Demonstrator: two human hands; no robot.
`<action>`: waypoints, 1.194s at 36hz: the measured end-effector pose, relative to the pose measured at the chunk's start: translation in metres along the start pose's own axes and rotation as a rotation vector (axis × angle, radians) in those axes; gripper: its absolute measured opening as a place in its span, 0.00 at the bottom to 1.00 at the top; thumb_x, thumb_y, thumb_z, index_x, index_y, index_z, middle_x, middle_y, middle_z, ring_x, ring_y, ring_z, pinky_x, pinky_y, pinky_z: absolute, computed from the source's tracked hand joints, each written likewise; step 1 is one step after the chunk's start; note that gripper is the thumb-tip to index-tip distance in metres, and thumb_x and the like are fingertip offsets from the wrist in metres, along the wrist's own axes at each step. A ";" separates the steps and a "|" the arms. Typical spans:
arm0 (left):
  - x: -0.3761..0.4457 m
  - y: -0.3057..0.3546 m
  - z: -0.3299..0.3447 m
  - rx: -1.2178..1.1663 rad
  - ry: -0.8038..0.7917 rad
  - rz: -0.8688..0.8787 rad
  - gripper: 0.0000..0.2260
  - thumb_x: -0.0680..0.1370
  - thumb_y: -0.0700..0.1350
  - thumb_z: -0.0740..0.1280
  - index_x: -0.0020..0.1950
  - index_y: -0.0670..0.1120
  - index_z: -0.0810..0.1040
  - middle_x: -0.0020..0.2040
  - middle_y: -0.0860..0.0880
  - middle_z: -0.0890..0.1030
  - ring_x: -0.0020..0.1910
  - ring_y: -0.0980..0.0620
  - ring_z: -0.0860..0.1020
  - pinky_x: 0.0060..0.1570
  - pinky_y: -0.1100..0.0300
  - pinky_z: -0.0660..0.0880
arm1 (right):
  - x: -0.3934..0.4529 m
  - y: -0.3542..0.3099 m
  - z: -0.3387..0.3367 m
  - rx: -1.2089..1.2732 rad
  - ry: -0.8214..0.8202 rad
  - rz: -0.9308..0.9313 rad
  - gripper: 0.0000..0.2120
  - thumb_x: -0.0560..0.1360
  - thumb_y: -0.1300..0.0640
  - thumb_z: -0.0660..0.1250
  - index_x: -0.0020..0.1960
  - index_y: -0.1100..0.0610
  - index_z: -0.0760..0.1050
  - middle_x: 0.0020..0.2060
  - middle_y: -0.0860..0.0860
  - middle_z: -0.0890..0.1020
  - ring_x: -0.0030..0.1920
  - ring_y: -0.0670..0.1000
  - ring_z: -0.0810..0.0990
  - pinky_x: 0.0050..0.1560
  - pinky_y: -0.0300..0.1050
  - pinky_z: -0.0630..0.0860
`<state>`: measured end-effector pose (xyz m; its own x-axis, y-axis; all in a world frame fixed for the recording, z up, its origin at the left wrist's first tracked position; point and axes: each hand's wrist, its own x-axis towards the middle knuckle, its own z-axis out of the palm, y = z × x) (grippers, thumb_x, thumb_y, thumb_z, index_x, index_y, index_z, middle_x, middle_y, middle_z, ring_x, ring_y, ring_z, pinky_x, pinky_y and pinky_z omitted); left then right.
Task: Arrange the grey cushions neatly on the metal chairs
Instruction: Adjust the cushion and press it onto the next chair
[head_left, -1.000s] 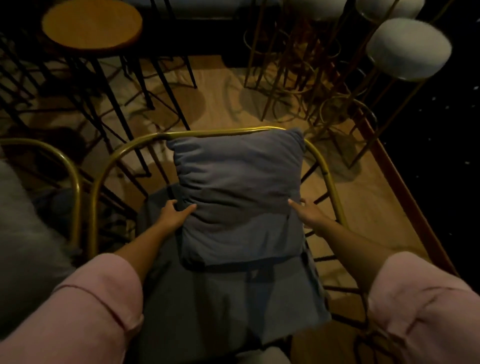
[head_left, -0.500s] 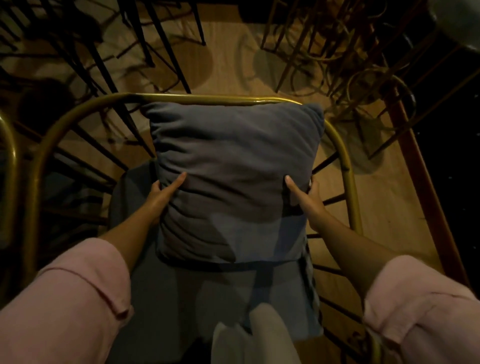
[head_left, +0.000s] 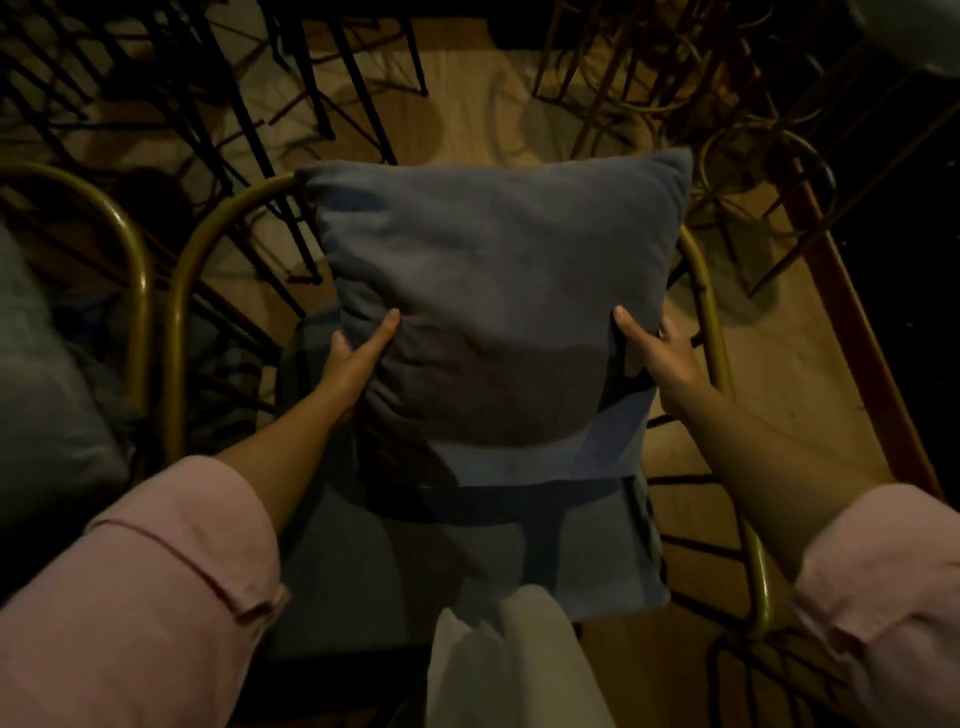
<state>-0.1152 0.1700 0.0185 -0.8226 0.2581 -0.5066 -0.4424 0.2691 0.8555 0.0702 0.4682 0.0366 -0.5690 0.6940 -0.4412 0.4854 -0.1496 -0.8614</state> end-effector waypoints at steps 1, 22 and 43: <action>-0.008 0.003 -0.002 0.006 0.005 0.023 0.27 0.77 0.52 0.69 0.74 0.45 0.68 0.69 0.47 0.75 0.66 0.50 0.74 0.59 0.59 0.71 | -0.008 -0.002 0.000 -0.005 0.000 -0.013 0.35 0.71 0.40 0.72 0.74 0.48 0.67 0.69 0.47 0.75 0.67 0.51 0.74 0.66 0.50 0.74; -0.098 -0.100 -0.093 0.195 0.009 -0.172 0.61 0.48 0.69 0.79 0.75 0.47 0.62 0.73 0.47 0.71 0.68 0.45 0.73 0.68 0.46 0.72 | -0.130 0.062 0.036 -0.134 -0.053 0.081 0.35 0.74 0.53 0.72 0.77 0.54 0.61 0.76 0.52 0.64 0.74 0.55 0.64 0.71 0.50 0.67; -0.107 -0.161 -0.076 0.650 -0.152 -0.361 0.57 0.69 0.61 0.74 0.78 0.51 0.32 0.81 0.39 0.40 0.80 0.38 0.47 0.78 0.45 0.53 | -0.152 0.118 0.107 -0.909 -0.427 0.083 0.52 0.69 0.37 0.72 0.79 0.41 0.40 0.78 0.62 0.40 0.78 0.65 0.41 0.75 0.60 0.51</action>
<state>0.0170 0.0281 -0.0565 -0.5874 0.1631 -0.7927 -0.3367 0.8415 0.4226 0.1431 0.2691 -0.0252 -0.6140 0.3689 -0.6978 0.7552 0.5318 -0.3833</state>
